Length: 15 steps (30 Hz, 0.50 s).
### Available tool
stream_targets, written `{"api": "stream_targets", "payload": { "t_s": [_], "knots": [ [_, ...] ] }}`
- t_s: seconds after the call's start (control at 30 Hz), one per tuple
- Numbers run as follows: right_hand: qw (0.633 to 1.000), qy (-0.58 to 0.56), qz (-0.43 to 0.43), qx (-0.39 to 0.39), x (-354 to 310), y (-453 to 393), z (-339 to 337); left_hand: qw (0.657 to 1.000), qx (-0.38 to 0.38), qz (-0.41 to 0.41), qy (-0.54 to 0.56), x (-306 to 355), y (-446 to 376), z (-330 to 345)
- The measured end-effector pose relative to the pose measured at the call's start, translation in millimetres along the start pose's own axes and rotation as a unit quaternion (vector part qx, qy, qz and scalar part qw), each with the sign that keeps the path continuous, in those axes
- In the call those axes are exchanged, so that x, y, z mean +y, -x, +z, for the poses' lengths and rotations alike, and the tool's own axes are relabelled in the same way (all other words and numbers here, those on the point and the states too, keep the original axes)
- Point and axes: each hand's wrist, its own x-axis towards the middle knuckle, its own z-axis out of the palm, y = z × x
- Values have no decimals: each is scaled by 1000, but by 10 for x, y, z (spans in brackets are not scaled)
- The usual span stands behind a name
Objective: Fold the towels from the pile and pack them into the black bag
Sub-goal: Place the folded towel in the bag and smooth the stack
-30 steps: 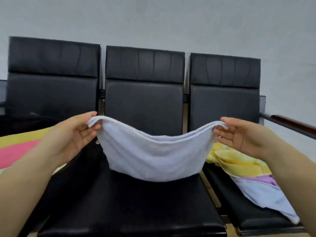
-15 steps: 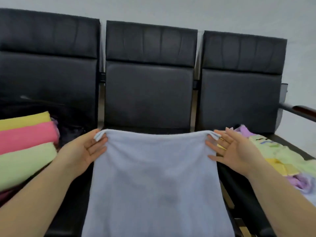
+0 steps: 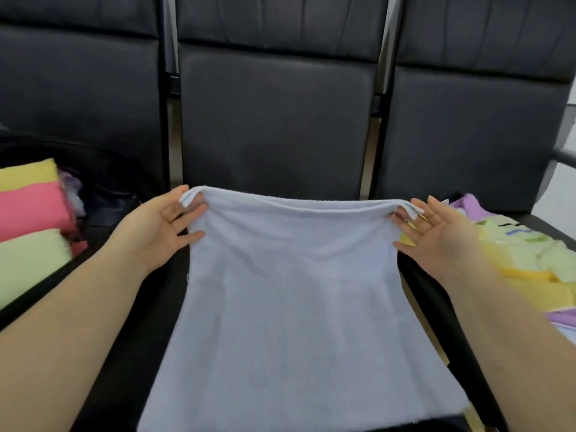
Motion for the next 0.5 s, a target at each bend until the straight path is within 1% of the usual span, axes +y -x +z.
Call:
{"api": "stream_targets", "payload": {
  "t_s": [0.17, 0.3, 0.4, 0.5],
  "knots": [
    [1000, 6, 10, -6, -45, 97, -82, 1000, -6, -1, -21, 33, 91, -9],
    [996, 77, 22, -33, -140, 248, -258, 998, -30, -20, -60, 147, 288, -111],
    [986, 123, 62, -91, -225, 406, -446, 988, -48, -68, -130, 214, 474, -223],
    [962, 201, 133, -133, -231, 555, -670, 961, -70, -126, -236, 247, 705, -319]
  ]
}}
